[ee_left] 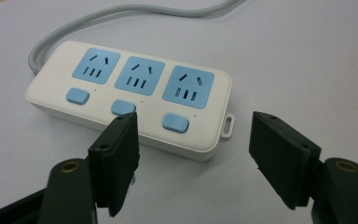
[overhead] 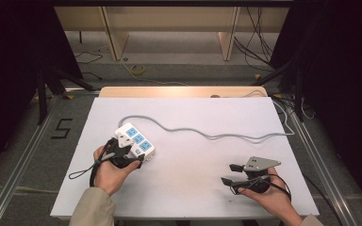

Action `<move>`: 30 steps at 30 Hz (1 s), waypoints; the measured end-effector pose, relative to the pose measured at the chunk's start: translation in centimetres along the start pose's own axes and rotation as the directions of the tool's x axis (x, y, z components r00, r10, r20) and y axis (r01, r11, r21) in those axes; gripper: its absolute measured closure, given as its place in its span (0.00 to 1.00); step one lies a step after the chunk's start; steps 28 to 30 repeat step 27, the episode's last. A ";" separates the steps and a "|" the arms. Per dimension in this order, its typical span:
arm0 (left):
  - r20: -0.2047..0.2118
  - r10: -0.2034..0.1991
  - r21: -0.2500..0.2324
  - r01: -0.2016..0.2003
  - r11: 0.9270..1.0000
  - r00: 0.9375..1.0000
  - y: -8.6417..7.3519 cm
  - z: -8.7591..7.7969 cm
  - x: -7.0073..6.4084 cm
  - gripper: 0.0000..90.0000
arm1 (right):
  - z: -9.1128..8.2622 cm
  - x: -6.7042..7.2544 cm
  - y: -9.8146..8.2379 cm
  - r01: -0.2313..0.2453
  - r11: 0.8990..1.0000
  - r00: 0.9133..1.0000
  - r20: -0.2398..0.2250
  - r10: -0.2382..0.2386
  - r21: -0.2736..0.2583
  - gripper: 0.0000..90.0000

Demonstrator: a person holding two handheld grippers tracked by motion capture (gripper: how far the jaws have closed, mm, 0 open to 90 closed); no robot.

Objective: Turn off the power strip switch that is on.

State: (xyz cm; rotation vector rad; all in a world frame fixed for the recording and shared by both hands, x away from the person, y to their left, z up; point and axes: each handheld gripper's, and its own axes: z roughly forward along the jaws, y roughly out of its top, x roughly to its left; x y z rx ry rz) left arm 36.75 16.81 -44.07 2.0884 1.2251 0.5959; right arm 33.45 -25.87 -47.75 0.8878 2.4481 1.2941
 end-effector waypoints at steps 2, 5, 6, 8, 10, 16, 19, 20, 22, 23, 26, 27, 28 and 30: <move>0.002 -0.007 -0.014 0.007 1.000 1.000 -0.4 -0.1 0.0 0.32 | 0.0 0.0 0.0 0.002 1.000 1.000 -0.002 -0.002 0.003 0.42; 0.009 -0.011 -0.027 0.012 1.000 1.000 -1.0 -0.3 0.1 0.29 | 0.0 0.0 0.0 0.002 1.000 1.000 -0.001 -0.002 0.003 0.42; 0.013 -0.008 -0.027 0.008 1.000 1.000 -1.2 -0.3 0.2 0.28 | 0.0 0.0 0.0 0.001 1.000 1.000 -0.001 -0.001 0.002 0.42; 0.014 -0.009 -0.038 0.009 0.999 1.000 -1.7 -0.5 0.2 0.27 | 0.0 0.0 0.0 -0.001 1.000 1.000 -0.001 0.001 0.002 0.42; 0.015 -0.009 -0.047 0.010 0.999 1.000 -2.2 -0.8 0.1 0.27 | 0.0 0.0 0.0 -0.001 1.000 1.000 -0.002 0.001 0.002 0.42; 0.001 -0.021 -0.063 0.021 0.998 1.000 -3.7 -1.5 0.4 0.23 | 0.0 0.0 0.0 0.000 1.000 1.000 -0.001 0.000 0.002 0.42; -0.007 -0.032 -0.063 0.031 0.998 0.999 -4.2 -1.6 0.4 0.23 | 0.0 0.0 0.0 0.004 1.000 1.000 0.000 -0.004 0.002 0.42; -0.007 -0.034 -0.060 0.033 0.998 0.999 -4.4 -1.6 0.5 0.23 | 0.0 0.0 0.0 0.004 1.000 1.000 -0.001 -0.004 0.002 0.42; -0.009 -0.038 -0.063 0.037 0.997 0.999 -4.6 -1.6 0.6 0.23 | 0.0 0.1 0.0 0.005 1.000 1.000 -0.002 -0.005 0.005 0.42; -0.013 -0.036 -0.061 0.035 0.998 0.999 -4.8 -1.5 0.7 0.23 | 0.0 0.1 0.0 0.006 1.000 1.000 -0.002 -0.006 0.005 0.42; -0.030 -0.057 -0.052 0.055 0.997 0.998 -5.3 -1.1 1.0 0.21 | 0.0 0.1 0.0 0.003 1.000 1.000 -0.004 -0.002 0.006 0.42; -0.036 -0.060 -0.043 0.058 0.997 0.998 -5.5 -1.0 1.2 0.21 | 0.0 0.1 0.0 0.002 1.000 1.000 -0.006 -0.002 0.006 0.42; -0.036 -0.060 -0.043 0.058 0.997 0.998 -5.5 -1.0 1.2 0.21 | 0.0 0.1 0.0 0.002 1.000 1.000 -0.006 -0.002 0.006 0.42; -0.036 -0.060 -0.043 0.058 0.997 0.998 -5.5 -1.0 1.2 0.21 | 0.0 0.1 0.0 0.002 1.000 1.000 -0.006 -0.002 0.006 0.42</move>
